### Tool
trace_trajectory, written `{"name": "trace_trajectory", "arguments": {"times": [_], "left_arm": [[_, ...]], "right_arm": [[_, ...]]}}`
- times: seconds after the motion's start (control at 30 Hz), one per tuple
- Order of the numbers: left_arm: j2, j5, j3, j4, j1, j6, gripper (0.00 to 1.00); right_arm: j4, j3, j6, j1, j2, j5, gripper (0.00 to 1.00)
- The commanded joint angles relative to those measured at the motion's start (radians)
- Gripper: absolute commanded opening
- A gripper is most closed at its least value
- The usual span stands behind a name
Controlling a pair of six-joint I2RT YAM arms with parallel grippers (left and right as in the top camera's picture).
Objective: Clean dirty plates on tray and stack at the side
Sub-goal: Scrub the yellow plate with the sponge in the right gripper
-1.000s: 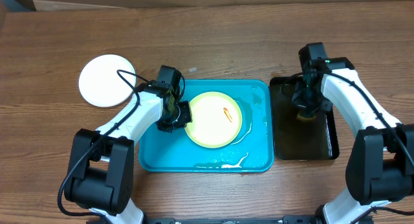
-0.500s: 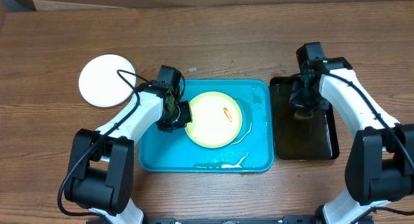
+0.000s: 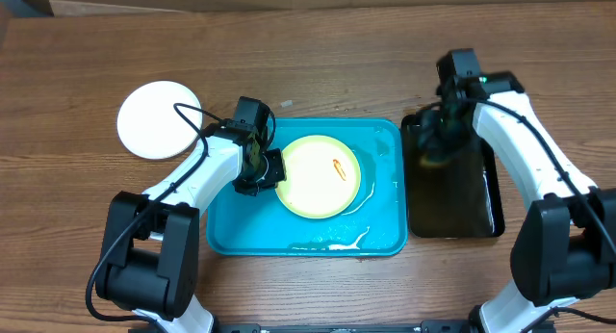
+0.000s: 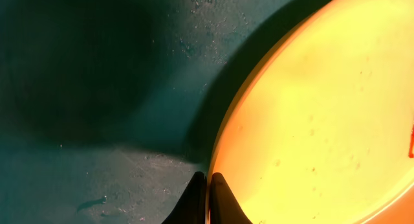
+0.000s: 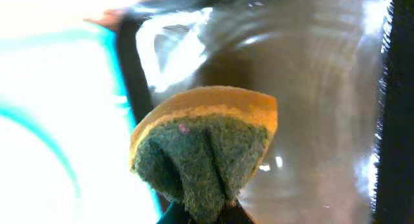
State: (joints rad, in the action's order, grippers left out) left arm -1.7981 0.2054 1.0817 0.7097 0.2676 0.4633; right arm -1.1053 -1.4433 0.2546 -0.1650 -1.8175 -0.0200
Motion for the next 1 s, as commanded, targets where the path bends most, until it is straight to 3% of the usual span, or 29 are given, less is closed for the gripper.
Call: {"name": "trace_trajectory", "arguments": {"times": [0.0, 0.17, 0.47, 0.77, 0.97], "left_arm": [[-0.008, -0.005, 0.002, -0.004, 0.002, -0.011, 0.04], [-0.008, -0.006, 0.002, -0.005, 0.002, -0.011, 0.04], [-0.008, -0.007, 0.002, -0.005, 0.002, -0.012, 0.04], [-0.008, -0.006, 0.002, -0.005, 0.002, -0.011, 0.04], [-0.008, -0.006, 0.002, -0.006, 0.002, -0.011, 0.04]], "right_arm": [[-0.004, -0.095, -0.025, -0.094, 0.009, -0.087, 0.04], [0.042, -0.089, -0.032, -0.245, 0.007, -0.028, 0.04], [0.166, 0.015, -0.032, -0.493, 0.002, 0.351, 0.04], [0.314, 0.067, -0.055, -0.529, -0.076, 0.366, 0.04], [0.323, 0.067, -0.054, -0.529, -0.148, 0.363, 0.04]]}}
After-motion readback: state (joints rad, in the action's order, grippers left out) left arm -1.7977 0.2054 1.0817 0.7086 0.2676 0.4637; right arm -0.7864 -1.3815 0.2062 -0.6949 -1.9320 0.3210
